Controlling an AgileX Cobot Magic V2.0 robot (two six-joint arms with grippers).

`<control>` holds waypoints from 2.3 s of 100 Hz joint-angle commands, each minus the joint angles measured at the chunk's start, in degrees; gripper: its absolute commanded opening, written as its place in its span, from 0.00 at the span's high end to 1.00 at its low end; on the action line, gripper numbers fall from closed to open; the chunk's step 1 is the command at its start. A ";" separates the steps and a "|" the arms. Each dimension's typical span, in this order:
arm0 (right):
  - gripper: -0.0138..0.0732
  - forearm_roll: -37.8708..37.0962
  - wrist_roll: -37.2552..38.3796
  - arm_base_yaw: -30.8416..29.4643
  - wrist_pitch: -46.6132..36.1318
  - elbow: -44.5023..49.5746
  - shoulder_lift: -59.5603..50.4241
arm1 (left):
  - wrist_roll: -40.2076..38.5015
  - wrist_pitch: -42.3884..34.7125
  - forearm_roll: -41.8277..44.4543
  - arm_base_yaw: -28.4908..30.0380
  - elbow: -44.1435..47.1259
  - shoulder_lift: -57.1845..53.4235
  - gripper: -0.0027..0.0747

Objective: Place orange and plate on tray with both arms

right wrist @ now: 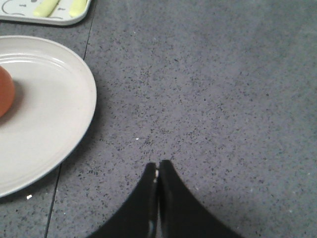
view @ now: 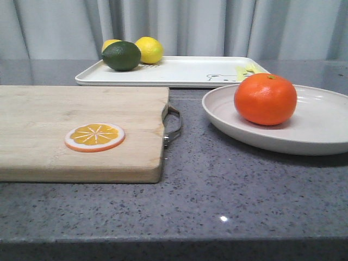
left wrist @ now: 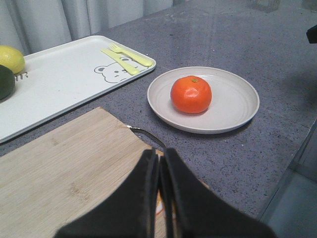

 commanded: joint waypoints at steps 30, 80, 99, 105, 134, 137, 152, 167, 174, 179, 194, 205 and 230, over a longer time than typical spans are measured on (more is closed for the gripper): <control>0.34 5.32 -0.75 3.08 7.51 -15.37 17.90 | 0.09 -4.85 -0.16 0.10 -1.51 0.06 0.99; 0.34 12.25 -0.75 5.33 12.44 -23.89 38.13 | 0.09 -4.85 -0.16 0.10 -1.51 0.06 0.99; 0.34 12.85 -0.75 5.33 11.89 -25.53 43.64 | 0.09 -4.85 -0.16 0.10 -1.51 0.06 0.99; 0.34 13.13 -0.75 5.33 11.84 -25.99 44.90 | 0.09 -4.85 -0.16 0.10 -1.51 0.06 0.99; 0.44 14.18 0.00 5.33 9.80 -26.32 48.38 | 0.09 -4.85 -0.16 0.10 -1.51 0.06 0.99; 0.49 14.18 0.00 5.33 9.80 -26.32 48.46 | 0.09 -4.85 -0.16 0.10 -1.51 0.06 0.99; 0.73 14.18 0.00 5.33 9.66 -26.32 48.81 | 0.09 -4.85 -0.16 0.10 -1.51 0.06 0.99; 0.88 14.18 0.00 5.26 9.62 -26.32 48.81 | 0.09 -4.85 -0.16 0.10 -1.51 0.06 0.99; 0.91 14.18 0.00 5.26 9.62 -26.32 48.81 | 0.09 -4.85 -0.16 0.10 -1.51 0.06 0.99; 0.91 14.18 0.00 5.22 9.62 -26.32 48.81 | 0.09 -4.85 -0.16 0.10 -1.51 0.06 0.99; 0.91 14.18 0.59 5.15 9.93 -26.70 48.81 | 0.09 -4.85 -0.16 0.10 -1.51 0.06 0.99; 0.91 14.34 0.80 5.11 11.25 -28.22 48.81 | 0.09 -4.85 -0.16 0.10 -1.51 0.06 0.99; 0.91 18.31 0.97 5.05 12.27 -32.83 48.81 | 0.09 -4.85 -0.40 0.10 -1.51 0.06 0.99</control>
